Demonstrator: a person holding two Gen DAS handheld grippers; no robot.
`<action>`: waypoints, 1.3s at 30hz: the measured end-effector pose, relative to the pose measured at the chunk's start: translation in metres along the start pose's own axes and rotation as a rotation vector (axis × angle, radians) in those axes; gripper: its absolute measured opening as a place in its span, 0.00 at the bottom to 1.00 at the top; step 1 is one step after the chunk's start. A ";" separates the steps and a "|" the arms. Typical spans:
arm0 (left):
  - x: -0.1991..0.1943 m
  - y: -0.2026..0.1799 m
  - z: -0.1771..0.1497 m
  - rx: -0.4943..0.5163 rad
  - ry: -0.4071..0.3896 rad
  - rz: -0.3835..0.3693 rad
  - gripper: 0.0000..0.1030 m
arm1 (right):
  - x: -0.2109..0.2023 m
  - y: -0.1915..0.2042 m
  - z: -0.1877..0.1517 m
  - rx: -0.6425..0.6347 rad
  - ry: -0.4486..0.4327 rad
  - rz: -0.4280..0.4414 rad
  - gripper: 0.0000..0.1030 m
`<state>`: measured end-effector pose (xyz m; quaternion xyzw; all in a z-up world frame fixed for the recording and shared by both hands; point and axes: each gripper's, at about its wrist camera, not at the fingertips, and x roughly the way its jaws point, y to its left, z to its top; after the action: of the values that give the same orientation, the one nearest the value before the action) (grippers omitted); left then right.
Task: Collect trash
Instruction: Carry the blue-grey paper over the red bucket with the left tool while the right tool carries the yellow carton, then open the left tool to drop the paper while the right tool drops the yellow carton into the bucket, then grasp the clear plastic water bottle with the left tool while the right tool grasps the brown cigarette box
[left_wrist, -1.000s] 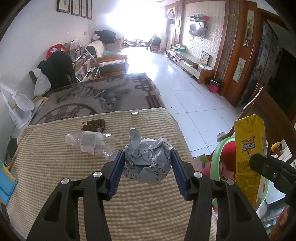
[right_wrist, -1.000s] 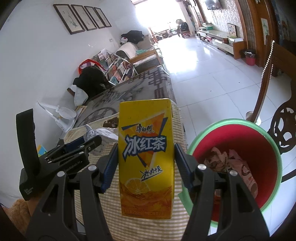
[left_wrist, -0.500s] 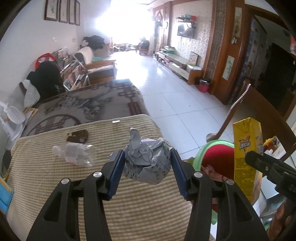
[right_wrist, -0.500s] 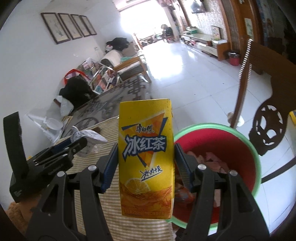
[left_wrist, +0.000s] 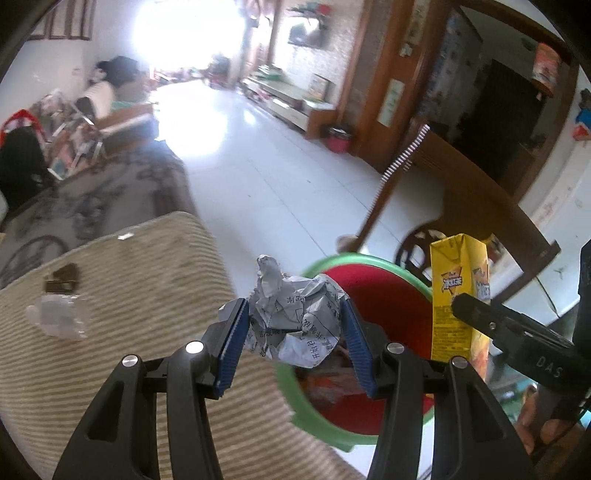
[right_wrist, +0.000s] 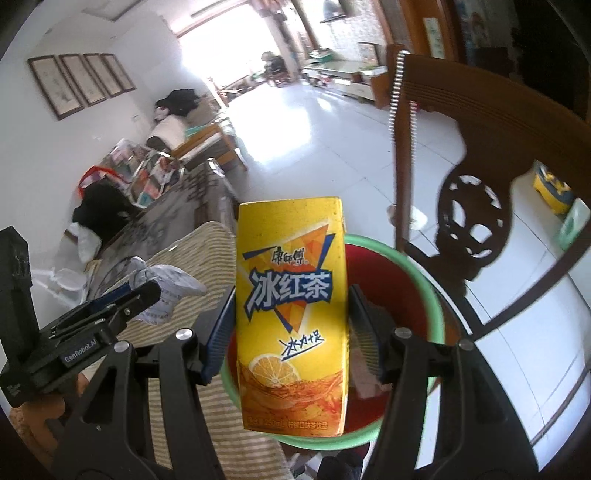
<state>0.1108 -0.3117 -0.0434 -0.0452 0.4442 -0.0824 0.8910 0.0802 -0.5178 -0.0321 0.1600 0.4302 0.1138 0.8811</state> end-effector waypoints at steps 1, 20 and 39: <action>0.002 -0.003 0.000 0.004 0.008 -0.010 0.47 | -0.002 -0.002 0.000 0.005 -0.002 -0.009 0.56; 0.030 -0.023 -0.006 0.042 0.114 -0.101 0.59 | -0.003 -0.012 0.002 0.033 -0.022 -0.031 0.56; -0.024 0.179 -0.032 -0.445 -0.057 0.319 0.82 | 0.038 0.058 0.003 -0.049 0.045 0.079 0.79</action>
<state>0.0903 -0.1320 -0.0711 -0.1718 0.4275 0.1601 0.8730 0.1014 -0.4522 -0.0357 0.1525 0.4405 0.1625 0.8697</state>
